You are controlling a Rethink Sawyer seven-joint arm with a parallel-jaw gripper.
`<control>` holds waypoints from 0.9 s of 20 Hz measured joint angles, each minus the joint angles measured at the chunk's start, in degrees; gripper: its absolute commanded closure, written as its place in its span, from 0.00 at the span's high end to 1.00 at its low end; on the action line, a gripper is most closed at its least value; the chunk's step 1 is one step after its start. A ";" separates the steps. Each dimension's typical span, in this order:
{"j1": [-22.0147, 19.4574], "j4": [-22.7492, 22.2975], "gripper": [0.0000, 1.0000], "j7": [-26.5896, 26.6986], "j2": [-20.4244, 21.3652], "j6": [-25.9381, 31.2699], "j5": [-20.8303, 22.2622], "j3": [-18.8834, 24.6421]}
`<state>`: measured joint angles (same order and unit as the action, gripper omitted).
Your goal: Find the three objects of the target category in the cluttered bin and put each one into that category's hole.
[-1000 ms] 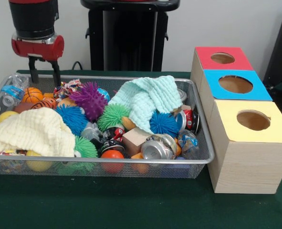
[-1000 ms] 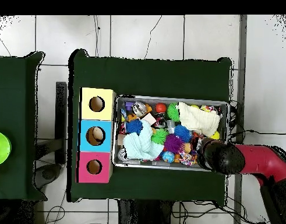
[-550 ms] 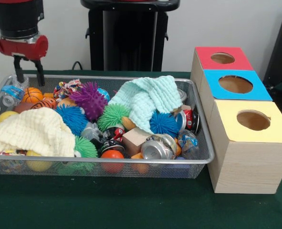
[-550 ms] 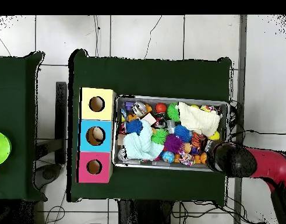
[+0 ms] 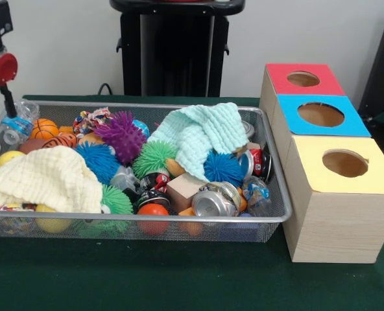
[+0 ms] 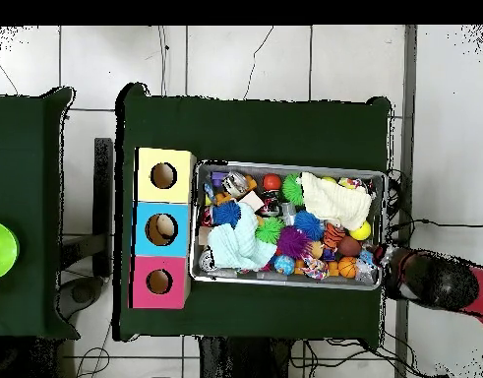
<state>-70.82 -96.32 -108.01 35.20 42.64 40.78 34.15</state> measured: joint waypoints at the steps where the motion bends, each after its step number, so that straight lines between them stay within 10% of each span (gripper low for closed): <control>1: -0.33 0.37 1.00 0.89 -0.28 0.40 -0.02 0.00; 18: 1.95 1.72 1.00 6.13 -3.80 1.34 -0.01 0.02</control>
<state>-68.87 -94.59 -101.89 31.40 43.98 40.76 34.17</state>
